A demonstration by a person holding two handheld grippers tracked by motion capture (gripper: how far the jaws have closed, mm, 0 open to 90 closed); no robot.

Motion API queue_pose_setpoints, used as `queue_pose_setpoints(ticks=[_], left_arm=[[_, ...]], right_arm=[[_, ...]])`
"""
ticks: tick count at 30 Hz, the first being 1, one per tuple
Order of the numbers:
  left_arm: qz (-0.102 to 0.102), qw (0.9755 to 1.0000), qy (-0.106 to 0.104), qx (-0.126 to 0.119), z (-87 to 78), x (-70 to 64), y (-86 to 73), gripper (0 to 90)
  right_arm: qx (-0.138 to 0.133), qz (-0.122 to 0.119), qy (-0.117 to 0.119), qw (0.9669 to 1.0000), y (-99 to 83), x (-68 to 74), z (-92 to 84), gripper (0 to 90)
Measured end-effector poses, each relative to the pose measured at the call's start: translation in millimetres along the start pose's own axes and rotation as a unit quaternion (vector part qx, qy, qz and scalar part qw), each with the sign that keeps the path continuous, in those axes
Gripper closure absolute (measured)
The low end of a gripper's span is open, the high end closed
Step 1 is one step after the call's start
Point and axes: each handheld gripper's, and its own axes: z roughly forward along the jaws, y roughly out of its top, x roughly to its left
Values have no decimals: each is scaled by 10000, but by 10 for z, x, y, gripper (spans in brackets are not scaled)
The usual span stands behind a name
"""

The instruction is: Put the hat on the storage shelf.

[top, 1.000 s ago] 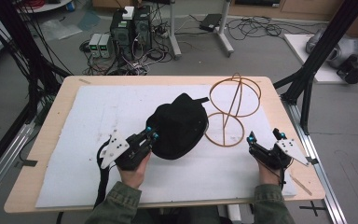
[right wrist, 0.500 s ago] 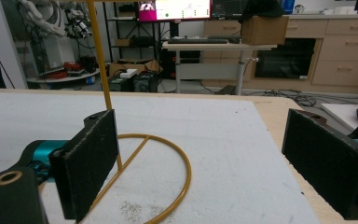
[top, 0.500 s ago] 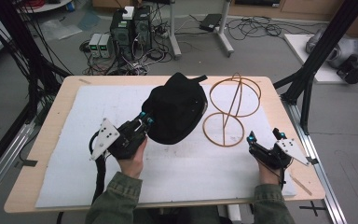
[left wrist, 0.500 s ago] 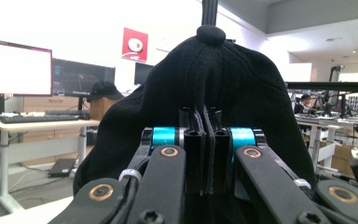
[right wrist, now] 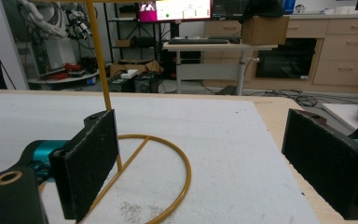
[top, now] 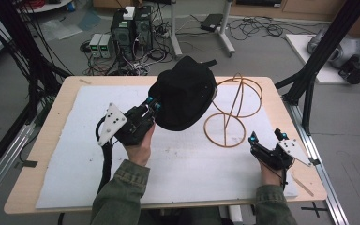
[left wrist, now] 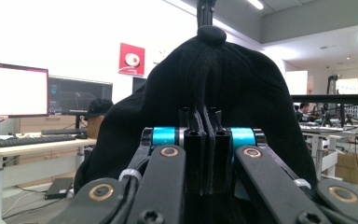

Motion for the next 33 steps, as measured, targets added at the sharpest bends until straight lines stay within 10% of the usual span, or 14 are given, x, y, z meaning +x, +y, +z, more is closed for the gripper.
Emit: queue_pose_setpoints(ticks=[17, 33], left_arm=[[-252, 9997, 22, -65, 268, 65, -134, 879], [-218, 9988, -434, -25, 740, -128, -129, 879]], right_arm=[[43, 3, 26, 10000, -12, 6, 20, 100], [32, -29, 76, 10000, -10, 8, 21, 101]])
